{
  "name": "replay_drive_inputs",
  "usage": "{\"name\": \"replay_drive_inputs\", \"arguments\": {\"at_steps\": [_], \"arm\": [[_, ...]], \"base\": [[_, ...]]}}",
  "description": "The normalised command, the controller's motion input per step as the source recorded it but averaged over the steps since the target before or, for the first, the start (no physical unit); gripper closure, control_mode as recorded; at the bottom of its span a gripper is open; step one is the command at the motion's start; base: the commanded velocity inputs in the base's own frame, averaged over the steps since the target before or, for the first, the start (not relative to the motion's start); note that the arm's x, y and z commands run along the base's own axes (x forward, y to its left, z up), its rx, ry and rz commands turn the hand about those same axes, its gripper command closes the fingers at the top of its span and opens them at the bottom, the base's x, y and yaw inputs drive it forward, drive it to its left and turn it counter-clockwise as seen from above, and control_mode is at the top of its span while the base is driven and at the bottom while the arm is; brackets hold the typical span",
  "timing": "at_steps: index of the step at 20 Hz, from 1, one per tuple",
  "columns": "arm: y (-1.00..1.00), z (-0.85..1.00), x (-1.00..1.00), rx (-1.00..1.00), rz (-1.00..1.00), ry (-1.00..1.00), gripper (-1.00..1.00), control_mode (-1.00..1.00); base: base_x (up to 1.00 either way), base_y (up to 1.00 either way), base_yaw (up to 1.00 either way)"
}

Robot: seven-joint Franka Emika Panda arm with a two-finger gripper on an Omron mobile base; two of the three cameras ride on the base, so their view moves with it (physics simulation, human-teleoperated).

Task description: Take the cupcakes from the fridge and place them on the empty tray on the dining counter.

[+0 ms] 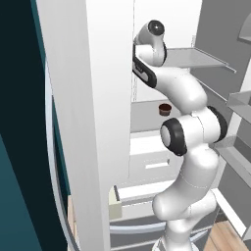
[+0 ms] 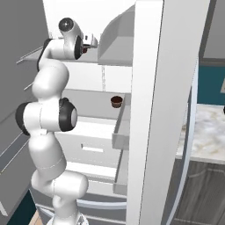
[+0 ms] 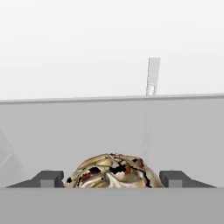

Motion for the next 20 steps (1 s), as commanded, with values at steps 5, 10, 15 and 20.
{"name": "replay_drive_inputs", "arguments": {"at_steps": [5,10,15,20], "arm": [[0.0,-0.07,0.0,0.0,0.0,0.0,1.0,-1.0],[-0.03,0.21,-0.91,0.0,0.0,-0.18,1.0,-1.0],[-0.16,0.37,-1.0,0.0,0.0,-0.18,1.0,-1.0],[-0.25,0.24,-1.0,0.0,0.0,-0.06,1.0,-1.0]], "base": [[0.0,0.0,0.0],[0.0,0.0,0.0],[0.0,0.0,0.0],[0.0,0.0,0.0]]}}
